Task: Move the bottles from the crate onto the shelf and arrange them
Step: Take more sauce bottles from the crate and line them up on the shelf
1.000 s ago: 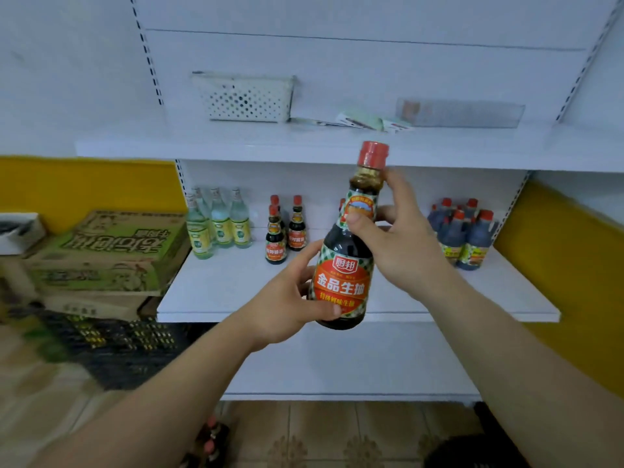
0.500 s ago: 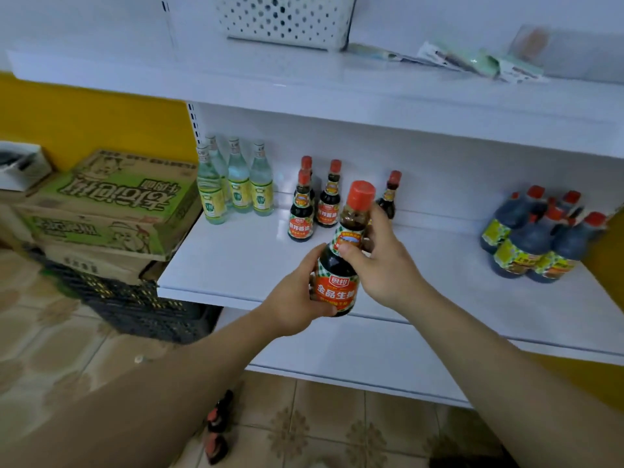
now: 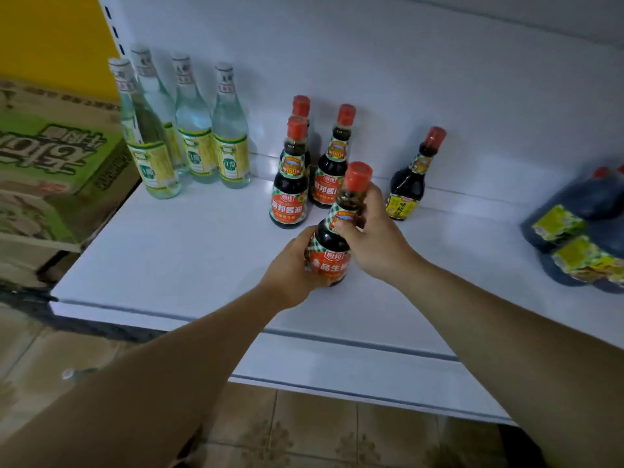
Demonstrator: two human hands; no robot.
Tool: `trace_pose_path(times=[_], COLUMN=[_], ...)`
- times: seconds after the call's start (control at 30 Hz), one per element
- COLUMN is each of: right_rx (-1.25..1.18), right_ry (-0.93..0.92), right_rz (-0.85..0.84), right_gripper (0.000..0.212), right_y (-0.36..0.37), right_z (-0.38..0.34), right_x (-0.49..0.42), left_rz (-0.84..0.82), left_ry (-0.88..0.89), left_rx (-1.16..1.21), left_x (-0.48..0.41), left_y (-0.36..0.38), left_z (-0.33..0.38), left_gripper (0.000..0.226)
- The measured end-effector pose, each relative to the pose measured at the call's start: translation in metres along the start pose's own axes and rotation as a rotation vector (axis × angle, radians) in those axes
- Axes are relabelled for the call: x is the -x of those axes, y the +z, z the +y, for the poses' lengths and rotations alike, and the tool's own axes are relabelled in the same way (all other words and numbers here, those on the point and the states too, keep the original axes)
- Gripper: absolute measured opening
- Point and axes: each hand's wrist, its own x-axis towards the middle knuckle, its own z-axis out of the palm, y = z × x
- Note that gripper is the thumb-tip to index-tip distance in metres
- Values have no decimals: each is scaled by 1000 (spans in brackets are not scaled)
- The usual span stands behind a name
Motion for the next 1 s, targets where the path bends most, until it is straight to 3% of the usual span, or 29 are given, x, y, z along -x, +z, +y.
trace_pose_path(times=[0.2, 0.33, 0.43, 0.63, 1.0], right_rx=[-5, -8, -20, -4, -53], right_ry=[-30, -55, -71, -77, -47], right_rz=[25, 51, 77, 149, 156], right_gripper=[59, 58, 60, 64, 65], right_y=[13, 14, 14, 13, 17], right_z=[14, 17, 21, 24, 29], right_x=[-26, -43, -57, -85, -104], left_rz=[52, 330, 470, 399, 565], left_ry=[17, 67, 91, -22, -132], left_rx=[-4, -241, -273, -132, -249], left_x=[-27, -41, -50, -79, -97], left_y=[5, 1, -10, -16, -6], left_z=[-26, -39, -46, -50, -41], left_gripper=[85, 96, 109, 118, 108])
